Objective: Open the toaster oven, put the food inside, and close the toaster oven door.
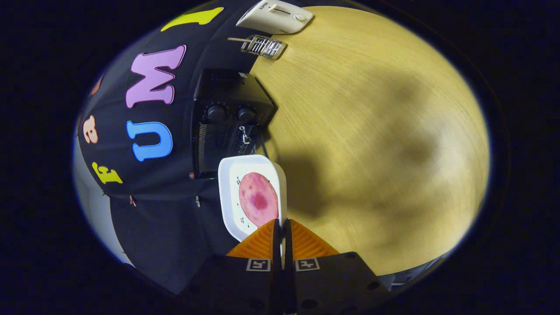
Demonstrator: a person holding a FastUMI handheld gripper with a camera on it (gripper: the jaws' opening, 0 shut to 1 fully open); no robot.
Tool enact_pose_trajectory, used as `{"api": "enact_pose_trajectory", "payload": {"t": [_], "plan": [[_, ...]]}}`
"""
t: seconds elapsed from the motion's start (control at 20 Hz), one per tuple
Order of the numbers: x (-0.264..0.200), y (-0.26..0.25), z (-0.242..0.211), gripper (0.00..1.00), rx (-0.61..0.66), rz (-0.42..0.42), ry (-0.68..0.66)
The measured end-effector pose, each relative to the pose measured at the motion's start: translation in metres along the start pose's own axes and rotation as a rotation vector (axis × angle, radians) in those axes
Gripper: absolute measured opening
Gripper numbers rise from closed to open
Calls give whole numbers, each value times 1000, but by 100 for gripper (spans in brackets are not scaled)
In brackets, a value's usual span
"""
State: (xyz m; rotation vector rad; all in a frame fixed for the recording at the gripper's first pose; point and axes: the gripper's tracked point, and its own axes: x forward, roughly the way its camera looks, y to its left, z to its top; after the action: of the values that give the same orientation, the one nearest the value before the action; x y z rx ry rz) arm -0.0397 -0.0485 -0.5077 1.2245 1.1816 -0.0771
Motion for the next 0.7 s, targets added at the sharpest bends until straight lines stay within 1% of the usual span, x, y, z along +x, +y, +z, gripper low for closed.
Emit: {"api": "enact_pose_trajectory", "payload": {"t": [0.1,0.25,0.4,0.5,0.55,0.7], "plan": [[25,20,-13,6,20,-6,-30],[68,38,-19,6,35,-59,-95],[110,65,6,6,94,-64,-208],[137,82,20,6,166,-54,-267],[147,92,25,6,195,-43,-288],[183,108,41,6,264,-49,-355]]}}
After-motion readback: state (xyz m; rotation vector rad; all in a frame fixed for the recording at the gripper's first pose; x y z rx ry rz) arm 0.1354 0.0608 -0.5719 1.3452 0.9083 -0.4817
